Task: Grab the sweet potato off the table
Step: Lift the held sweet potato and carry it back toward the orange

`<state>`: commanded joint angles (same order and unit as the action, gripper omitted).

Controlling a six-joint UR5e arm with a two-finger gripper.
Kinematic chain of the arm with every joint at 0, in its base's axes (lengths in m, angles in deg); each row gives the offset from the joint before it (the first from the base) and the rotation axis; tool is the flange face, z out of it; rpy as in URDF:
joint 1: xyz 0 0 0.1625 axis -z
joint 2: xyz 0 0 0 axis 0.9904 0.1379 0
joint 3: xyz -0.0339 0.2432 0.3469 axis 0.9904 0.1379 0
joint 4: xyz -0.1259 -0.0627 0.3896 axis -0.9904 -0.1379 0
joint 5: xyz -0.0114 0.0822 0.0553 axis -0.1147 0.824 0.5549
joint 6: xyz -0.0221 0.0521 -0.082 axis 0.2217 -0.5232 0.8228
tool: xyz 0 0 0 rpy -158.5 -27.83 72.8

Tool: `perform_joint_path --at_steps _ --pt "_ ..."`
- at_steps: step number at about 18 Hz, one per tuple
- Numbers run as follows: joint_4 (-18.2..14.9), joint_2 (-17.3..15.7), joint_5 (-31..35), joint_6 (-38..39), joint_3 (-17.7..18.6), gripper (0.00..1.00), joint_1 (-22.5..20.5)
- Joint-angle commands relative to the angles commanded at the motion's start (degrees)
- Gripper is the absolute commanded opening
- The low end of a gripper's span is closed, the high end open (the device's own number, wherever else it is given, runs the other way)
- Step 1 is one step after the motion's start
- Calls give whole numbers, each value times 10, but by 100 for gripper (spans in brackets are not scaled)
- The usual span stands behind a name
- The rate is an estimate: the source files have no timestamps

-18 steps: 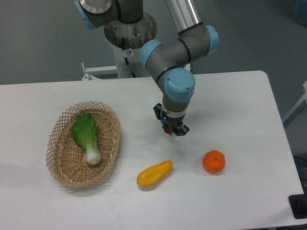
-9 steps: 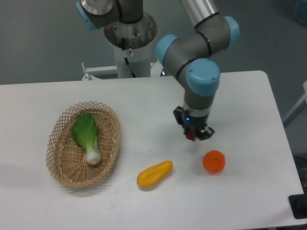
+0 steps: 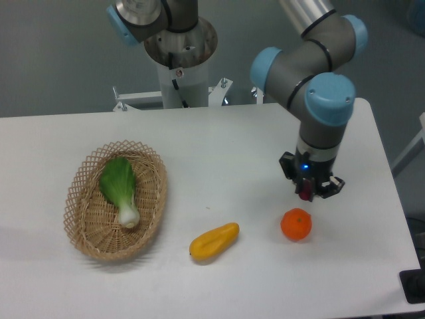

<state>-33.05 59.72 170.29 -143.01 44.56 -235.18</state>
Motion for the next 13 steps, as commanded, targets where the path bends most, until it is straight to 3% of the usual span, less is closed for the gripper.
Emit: perform_joint_path --at_steps 13 --pt "0 18 2 -21 -26 32 -13"
